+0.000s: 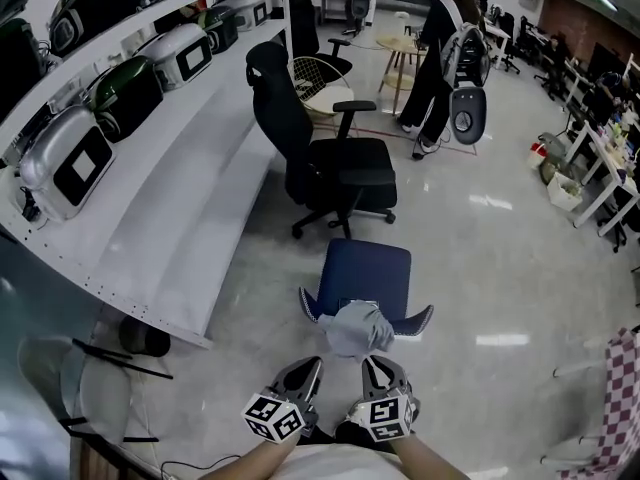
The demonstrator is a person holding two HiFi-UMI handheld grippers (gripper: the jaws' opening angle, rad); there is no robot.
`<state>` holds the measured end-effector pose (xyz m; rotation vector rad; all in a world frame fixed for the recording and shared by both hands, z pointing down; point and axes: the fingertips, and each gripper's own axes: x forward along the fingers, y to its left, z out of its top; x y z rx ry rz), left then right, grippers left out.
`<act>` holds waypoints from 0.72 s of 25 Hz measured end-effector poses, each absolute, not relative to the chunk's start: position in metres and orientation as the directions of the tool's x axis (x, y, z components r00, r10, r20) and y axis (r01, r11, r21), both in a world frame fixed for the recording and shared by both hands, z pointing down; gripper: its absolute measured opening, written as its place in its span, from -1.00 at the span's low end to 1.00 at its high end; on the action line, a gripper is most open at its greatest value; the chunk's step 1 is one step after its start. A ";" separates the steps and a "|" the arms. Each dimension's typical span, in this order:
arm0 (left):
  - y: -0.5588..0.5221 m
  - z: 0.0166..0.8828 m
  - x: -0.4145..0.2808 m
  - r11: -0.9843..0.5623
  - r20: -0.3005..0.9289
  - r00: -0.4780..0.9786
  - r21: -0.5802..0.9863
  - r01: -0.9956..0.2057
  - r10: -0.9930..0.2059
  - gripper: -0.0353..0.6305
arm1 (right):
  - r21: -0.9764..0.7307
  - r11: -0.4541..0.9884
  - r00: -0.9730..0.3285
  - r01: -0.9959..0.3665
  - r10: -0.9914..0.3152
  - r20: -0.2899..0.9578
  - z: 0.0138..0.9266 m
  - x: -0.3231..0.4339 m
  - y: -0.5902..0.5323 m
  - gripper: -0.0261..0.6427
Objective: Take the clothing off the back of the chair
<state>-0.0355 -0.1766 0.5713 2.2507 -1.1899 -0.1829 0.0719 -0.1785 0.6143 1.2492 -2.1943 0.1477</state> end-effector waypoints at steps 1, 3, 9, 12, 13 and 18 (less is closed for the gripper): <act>-0.177 0.572 -0.037 -0.435 0.144 0.594 0.550 -0.712 -0.791 -0.87 | 0.193 0.546 -0.366 -0.816 -0.744 0.559 0.618 0.072 -0.180 -0.85; -0.179 0.570 -0.041 -0.446 0.142 0.602 0.544 -0.711 -0.786 -0.87 | 0.190 0.535 -0.353 -0.823 -0.744 0.568 0.623 0.071 -0.184 -0.77; -0.180 0.572 -0.050 -0.443 0.148 0.599 0.540 -0.715 -0.787 -0.87 | 0.201 0.528 -0.333 -0.825 -0.742 0.582 0.632 0.067 -0.191 -0.53; -0.183 0.572 -0.052 -0.445 0.150 0.602 0.540 -0.715 -0.784 -0.87 | 0.199 0.523 -0.321 -0.829 -0.735 0.597 0.638 0.068 -0.197 -0.46; -0.183 0.572 -0.053 -0.444 0.151 0.602 0.540 -0.715 -0.784 -0.87 | 0.196 0.524 -0.319 -0.829 -0.731 0.604 0.641 0.068 -0.199 -0.45; -0.186 0.576 -0.058 -0.432 0.161 0.591 0.537 -0.725 -0.790 -0.87 | 0.191 0.533 -0.311 -0.825 -0.708 0.634 0.655 0.069 -0.207 -0.38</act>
